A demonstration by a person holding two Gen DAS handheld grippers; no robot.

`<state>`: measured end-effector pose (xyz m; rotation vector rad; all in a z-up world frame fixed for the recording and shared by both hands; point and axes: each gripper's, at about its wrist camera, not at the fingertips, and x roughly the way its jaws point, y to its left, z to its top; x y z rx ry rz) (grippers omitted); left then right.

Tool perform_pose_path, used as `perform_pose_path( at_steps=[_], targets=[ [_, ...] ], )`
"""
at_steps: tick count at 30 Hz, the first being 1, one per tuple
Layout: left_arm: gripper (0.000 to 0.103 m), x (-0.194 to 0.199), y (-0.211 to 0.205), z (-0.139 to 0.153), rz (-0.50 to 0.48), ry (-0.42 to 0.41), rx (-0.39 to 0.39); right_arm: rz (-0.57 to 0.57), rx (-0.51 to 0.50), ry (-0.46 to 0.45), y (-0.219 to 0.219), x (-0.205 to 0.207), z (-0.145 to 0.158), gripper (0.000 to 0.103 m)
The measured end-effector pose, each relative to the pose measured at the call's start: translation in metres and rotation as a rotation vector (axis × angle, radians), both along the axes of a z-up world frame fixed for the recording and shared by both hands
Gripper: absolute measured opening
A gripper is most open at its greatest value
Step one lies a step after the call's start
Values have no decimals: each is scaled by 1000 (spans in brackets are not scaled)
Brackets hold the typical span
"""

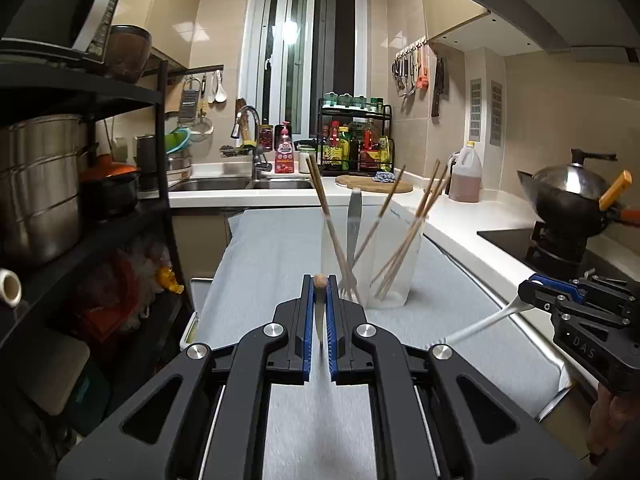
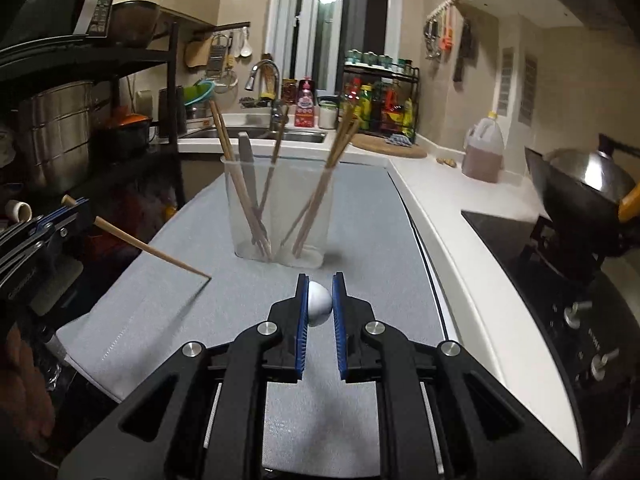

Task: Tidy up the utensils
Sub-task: 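Lift the left-held chopstick over the container while the right tool carries the spoon there, then open the right gripper over the container dropping the spoon while the left tool holds its chopstick above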

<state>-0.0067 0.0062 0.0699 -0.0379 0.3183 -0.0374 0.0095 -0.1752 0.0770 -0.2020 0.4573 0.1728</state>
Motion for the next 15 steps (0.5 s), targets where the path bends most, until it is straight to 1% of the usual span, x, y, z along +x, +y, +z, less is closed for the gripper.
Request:
perform_pose_path(
  at_steps=[4, 7, 10, 15],
  targets=[
    [6, 17, 5, 25, -27, 29, -7, 32, -30, 16, 8, 15, 20, 12],
    [6, 32, 8, 42, -65, 85, -41, 42, -48, 29, 13, 27, 32, 12],
    [6, 49, 9, 55, -87, 145, -70, 55, -36, 48, 16, 39, 44, 12],
    [6, 69, 5, 83, -113, 203, -62, 50, -52, 45, 22, 54, 70, 12]
  ],
)
